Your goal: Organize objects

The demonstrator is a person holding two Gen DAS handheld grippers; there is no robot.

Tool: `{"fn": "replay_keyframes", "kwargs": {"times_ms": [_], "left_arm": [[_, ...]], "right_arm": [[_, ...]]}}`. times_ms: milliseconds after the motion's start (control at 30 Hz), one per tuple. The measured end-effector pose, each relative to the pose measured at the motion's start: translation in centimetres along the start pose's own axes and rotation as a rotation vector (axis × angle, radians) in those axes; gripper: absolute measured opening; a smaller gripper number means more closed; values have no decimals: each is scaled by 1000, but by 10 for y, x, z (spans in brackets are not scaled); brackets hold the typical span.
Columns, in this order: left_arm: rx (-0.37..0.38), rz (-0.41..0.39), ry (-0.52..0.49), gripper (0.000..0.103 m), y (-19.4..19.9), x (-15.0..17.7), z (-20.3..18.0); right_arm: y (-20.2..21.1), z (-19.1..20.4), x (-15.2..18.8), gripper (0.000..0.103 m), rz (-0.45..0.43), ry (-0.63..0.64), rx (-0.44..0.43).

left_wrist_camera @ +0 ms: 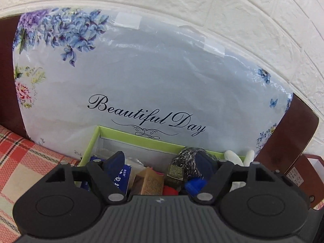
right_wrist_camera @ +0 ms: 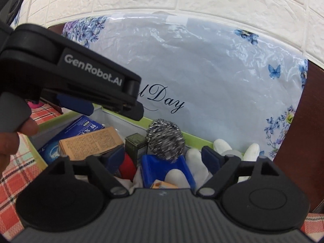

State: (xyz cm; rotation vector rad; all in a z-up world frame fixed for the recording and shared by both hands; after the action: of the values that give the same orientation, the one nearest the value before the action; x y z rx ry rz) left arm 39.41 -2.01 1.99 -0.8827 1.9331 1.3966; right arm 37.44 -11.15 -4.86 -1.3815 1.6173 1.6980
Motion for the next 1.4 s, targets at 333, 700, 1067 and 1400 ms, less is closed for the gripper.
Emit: {"fn": "replay_keyframes", "kwargs": {"times_ms": [333, 700, 1067, 1400], "left_arm": [[-59, -80, -77, 93, 65, 4, -13], [-178, -80, -188, 98, 133, 53, -27], [-221, -28, -133, 98, 164, 115, -4], [-263, 35, -144, 98, 167, 151, 14]], "right_arm": [[66, -3, -8, 103, -62, -37, 50], [142, -5, 21, 103, -10, -164, 36], [195, 0, 66, 103, 30, -284, 32], [214, 11, 93, 103, 42, -335, 10]]}}
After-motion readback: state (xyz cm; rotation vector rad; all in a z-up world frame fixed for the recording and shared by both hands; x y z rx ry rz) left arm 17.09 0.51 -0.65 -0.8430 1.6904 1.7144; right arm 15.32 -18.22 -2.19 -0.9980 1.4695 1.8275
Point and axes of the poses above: each gripper's, at about its wrist camera, not at the fingertips, and y roughly against the way its jaws point, z to its left, x to its underside, the point moved 8 cm from there along -y, roughly the way its jaws point, and after that the axes turned 5 degrees about z, right-handed, at the moved point
